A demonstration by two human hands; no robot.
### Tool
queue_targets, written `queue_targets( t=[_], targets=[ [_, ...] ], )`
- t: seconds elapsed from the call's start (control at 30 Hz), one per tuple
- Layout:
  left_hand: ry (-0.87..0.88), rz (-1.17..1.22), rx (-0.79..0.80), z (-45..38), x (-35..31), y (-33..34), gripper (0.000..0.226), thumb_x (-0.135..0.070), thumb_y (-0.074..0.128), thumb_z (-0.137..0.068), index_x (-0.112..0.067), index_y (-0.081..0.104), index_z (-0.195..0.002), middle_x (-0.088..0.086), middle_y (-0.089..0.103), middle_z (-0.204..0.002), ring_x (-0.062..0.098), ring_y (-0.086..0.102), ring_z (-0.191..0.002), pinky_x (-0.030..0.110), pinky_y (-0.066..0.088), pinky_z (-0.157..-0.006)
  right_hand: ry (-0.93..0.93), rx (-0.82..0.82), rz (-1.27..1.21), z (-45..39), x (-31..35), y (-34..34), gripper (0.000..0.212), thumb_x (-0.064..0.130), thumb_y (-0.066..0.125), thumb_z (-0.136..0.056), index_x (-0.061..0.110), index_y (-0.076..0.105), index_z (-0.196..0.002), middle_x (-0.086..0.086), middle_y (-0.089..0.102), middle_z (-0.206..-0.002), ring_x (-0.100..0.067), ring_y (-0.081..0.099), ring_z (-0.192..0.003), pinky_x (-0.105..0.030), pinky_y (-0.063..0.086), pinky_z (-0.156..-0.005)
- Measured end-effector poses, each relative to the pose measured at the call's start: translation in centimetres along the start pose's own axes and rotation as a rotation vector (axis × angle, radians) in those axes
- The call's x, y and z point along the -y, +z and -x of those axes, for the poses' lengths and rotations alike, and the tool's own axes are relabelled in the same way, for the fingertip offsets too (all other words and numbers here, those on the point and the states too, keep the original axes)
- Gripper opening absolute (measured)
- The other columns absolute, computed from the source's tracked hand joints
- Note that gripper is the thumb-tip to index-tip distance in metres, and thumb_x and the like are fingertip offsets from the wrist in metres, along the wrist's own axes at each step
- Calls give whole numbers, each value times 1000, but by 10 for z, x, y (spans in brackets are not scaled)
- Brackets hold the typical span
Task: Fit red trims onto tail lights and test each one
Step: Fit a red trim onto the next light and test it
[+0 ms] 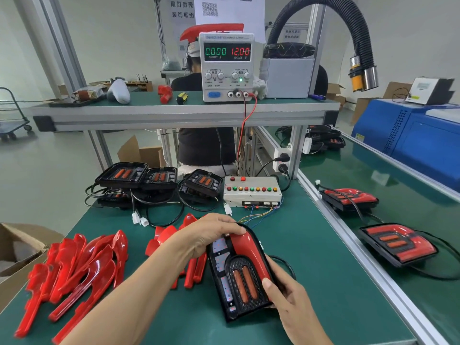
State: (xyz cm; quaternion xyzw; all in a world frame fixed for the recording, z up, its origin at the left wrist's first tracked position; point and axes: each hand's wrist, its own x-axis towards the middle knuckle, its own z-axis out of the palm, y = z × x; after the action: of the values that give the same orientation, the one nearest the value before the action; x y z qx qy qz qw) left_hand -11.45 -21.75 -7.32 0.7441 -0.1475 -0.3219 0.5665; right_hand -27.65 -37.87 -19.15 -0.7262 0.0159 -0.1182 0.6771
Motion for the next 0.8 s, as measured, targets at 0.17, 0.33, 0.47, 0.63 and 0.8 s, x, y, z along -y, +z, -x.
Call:
queue_targets(
  t=[0.17,0.33,0.47,0.63,0.8],
  targets=[
    [-16,39,-19,-2,4,-2,9,-15,81,-82,-16,75,-75,7,72,-77,20,65,-66,31,57,-75,17,20,-30,1,2,1,58,59,70,-88,47,54,-143,7,62,-142,-17,57,-134,-55,43,-113],
    [37,-25,-38,0,4,0,8,-19,81,-82,-17,75,-76,3,73,-76,16,66,-68,28,54,-74,12,40,-56,1,6,0,57,58,73,-86,48,56,-140,7,64,-140,-15,58,-133,-49,46,-113],
    [64,-33,-25,1,3,1,12,-19,84,-80,-14,75,-84,5,77,-81,14,71,-70,23,56,-66,13,43,-91,2,8,1,50,43,72,-89,48,58,-137,6,65,-139,-15,59,-132,-46,46,-113],
    [79,-75,-56,2,6,3,42,-34,92,-64,-9,75,-93,11,78,-89,20,72,-77,35,61,-82,11,27,-94,2,12,2,50,44,72,-87,49,59,-136,7,66,-138,-15,60,-131,-45,46,-113],
    [67,-56,-53,1,5,4,34,-30,92,-65,-13,74,-88,9,78,-84,19,73,-72,31,61,-74,-2,15,-92,3,10,3,52,45,73,-86,47,59,-137,8,65,-138,-14,59,-132,-45,44,-115]
  ],
)
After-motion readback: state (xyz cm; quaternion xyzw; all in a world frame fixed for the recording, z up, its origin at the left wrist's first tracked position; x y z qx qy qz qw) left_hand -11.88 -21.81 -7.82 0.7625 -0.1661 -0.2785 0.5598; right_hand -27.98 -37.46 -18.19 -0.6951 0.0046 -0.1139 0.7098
